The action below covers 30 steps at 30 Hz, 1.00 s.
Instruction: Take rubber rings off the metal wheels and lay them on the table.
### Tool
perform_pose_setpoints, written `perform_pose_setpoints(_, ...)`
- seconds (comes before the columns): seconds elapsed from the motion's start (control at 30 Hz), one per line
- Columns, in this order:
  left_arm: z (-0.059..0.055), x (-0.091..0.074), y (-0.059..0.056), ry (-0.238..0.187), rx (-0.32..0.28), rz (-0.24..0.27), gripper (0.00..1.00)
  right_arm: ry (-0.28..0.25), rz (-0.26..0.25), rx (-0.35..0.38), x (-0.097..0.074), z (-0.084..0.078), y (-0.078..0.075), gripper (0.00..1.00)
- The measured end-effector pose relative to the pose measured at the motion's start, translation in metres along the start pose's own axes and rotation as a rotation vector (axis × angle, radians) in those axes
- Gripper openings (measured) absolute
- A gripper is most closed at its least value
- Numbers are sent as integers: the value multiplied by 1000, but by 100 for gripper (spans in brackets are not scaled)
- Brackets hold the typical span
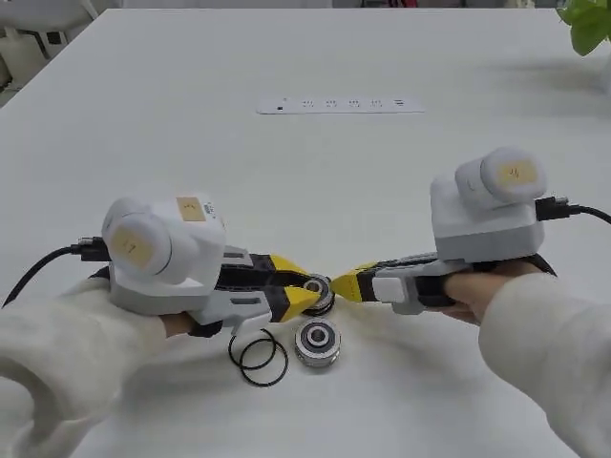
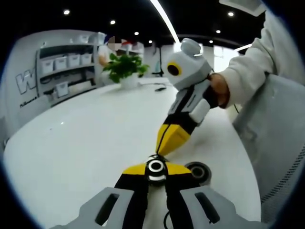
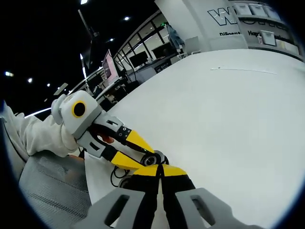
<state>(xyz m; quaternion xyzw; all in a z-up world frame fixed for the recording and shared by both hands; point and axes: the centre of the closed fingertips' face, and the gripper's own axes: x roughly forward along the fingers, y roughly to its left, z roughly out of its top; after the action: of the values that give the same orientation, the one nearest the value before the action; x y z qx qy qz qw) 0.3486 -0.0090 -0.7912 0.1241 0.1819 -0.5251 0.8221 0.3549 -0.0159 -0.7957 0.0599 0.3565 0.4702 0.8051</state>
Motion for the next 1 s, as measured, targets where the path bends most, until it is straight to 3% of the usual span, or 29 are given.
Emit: perform_pose_setpoints(1.0,0,0,0,-1,-1,4,14,5,13,-44,1,4,7,0)
